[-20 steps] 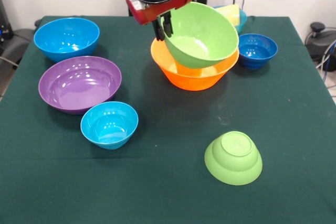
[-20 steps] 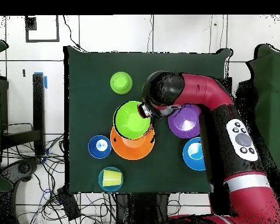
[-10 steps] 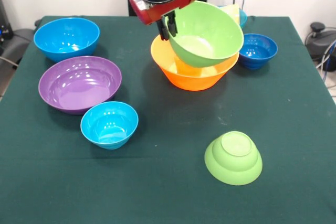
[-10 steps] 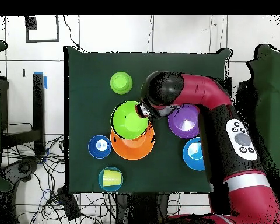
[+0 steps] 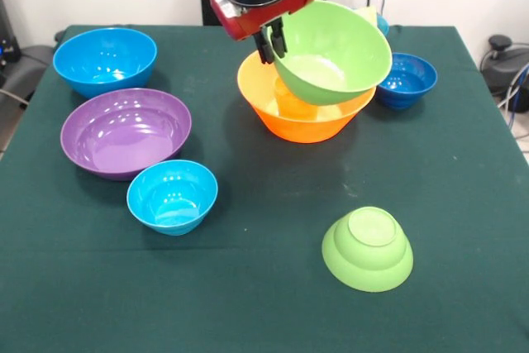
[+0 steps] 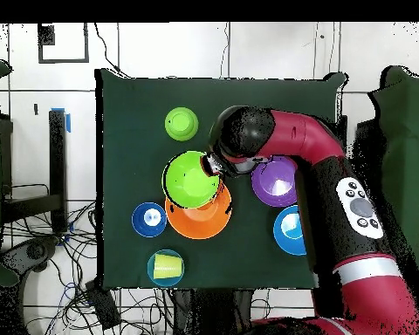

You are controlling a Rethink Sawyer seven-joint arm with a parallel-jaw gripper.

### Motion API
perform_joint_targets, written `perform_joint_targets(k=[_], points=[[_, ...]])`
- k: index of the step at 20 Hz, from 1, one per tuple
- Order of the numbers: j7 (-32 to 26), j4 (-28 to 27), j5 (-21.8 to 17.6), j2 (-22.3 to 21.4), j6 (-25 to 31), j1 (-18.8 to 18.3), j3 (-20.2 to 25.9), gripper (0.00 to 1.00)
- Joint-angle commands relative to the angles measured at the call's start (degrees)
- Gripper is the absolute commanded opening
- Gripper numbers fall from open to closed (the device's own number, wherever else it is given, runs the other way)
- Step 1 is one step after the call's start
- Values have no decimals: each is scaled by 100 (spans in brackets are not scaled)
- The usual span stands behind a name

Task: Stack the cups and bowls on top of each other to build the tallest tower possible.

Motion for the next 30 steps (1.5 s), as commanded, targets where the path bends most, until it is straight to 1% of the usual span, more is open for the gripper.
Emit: perform_joint_targets(k=[1, 8, 16, 22, 26, 30], points=[[-331, 150, 28, 378, 247, 22, 264, 0], [-383, 97, -75, 396, 343, 58, 222, 0], [-358, 118, -46, 406, 389, 59, 227, 0], [-375, -25, -232, 368, 602, 148, 108, 0], [-333, -72, -216, 388, 854, 168, 78, 0], [-322, -48, -204, 381, 874, 145, 95, 0]])
